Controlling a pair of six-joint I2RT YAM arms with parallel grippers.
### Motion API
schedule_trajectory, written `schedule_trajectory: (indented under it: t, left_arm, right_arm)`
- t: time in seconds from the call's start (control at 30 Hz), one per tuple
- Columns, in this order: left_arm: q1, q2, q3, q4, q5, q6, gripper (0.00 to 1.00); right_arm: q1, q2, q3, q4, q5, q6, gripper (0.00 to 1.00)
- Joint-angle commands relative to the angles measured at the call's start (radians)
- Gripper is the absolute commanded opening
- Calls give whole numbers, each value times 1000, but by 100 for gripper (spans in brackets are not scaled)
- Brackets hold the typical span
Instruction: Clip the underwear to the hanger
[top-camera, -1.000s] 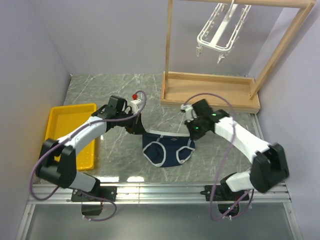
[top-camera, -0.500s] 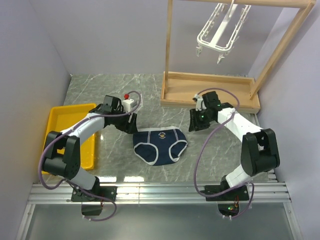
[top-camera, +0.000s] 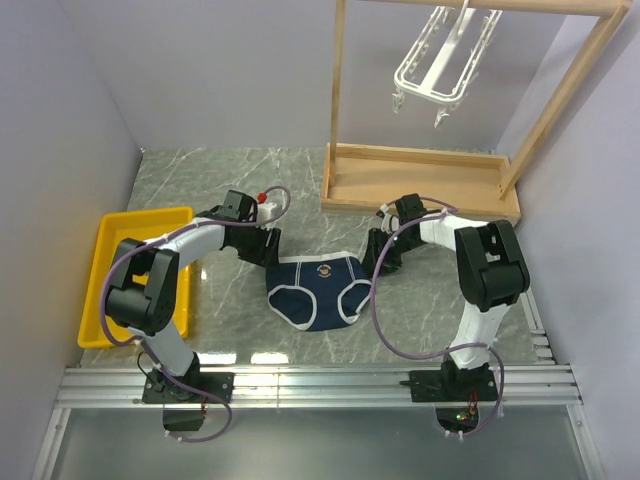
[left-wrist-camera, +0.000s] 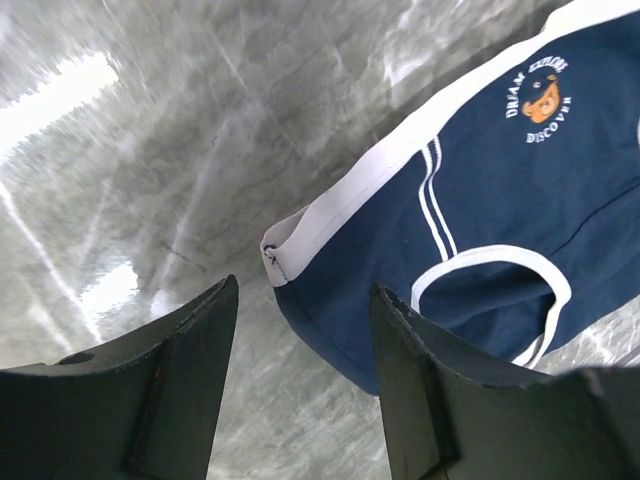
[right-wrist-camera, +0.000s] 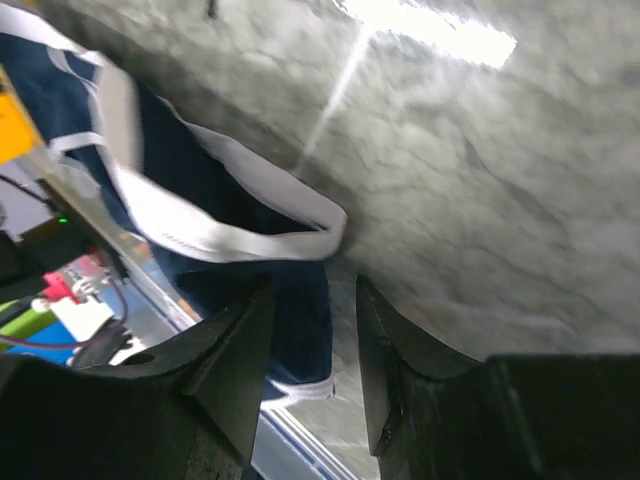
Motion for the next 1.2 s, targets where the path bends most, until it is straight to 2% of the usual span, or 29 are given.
schedule_trajectory:
  t: [0.0,0.1,0.3,0.4,0.43,0.53,0.63,0.7,0.73,0.8,0.83,0.97,1.17]
  left_arm:
    - [-1,12,50,-4,10,-41,60]
    - [-1,25,54,1,27,-52,60]
    - [-1,28,43,18,35,-58,58]
    - [-1,37,40,29,52,-61,56]
    - [-1,43,41,30,55,-64,55]
    - [-1,65,43,42,52,-68,52]
    - [-1,101,55,39,37,-72,48]
    - [-1,111,64,39,23,-70,38]
    - [-1,109,66,36,18,-68,31]
    - [1,97,73,33,9,-64,9]
    - [1,73,78,30,10,-53,3]
    - [1,-18,110,18,27,-6,0]
    - [21,-185,110,44,84,99,0]
  right_arm:
    - [-2,37,32,67,-101,45,46]
    - [4,52,44,78,-139,60,47]
    - [11,49,36,118,-117,92,47]
    - [12,72,41,145,-101,106,33]
    - [11,81,46,148,-91,105,19]
    - [11,71,59,142,-69,83,1]
    - [3,10,56,124,-40,49,0]
    - [-2,-38,47,104,0,14,0]
    - [-5,-90,43,99,15,2,0]
    - [-6,-147,27,86,63,-38,0]
    - [-5,-200,21,81,74,-46,0]
    - [-2,-330,7,59,135,-107,0]
    - [3,-544,-13,21,328,-335,0]
